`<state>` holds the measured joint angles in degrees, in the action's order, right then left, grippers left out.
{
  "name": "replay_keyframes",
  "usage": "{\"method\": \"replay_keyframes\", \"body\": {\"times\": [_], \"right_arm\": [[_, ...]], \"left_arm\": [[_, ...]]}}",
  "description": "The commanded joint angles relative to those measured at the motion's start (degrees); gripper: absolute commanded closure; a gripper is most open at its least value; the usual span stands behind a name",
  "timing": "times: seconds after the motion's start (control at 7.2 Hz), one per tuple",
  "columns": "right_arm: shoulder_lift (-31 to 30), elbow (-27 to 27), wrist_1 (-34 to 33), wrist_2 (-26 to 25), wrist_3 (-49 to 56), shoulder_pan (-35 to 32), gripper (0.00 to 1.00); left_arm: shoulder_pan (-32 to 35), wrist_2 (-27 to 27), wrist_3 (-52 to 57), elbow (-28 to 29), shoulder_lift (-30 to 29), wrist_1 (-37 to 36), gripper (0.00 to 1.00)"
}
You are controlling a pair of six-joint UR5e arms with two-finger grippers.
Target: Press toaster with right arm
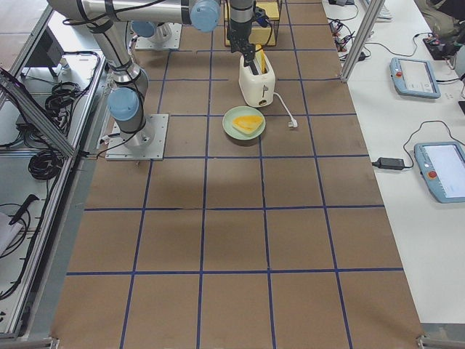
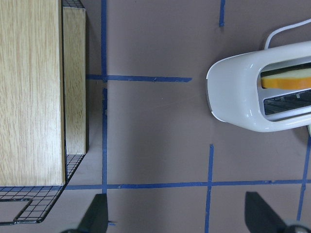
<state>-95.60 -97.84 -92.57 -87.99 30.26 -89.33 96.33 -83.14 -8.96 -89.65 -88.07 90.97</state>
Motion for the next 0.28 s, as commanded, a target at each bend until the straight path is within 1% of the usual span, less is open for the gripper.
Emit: {"method": "replay_keyframes", "body": {"times": [0.0,0.14], "right_arm": [[-0.47,0.46,1.16,-1.57,-2.92,-0.05,0.00],[-0.47,0.46,1.07,-1.57,-2.92,-0.05,0.00]], "left_arm": [[0.00,0.00,0.00,0.00,0.00,0.00,0.00],[0.00,0.00,0.00,0.00,0.00,0.00,0.00]]}}
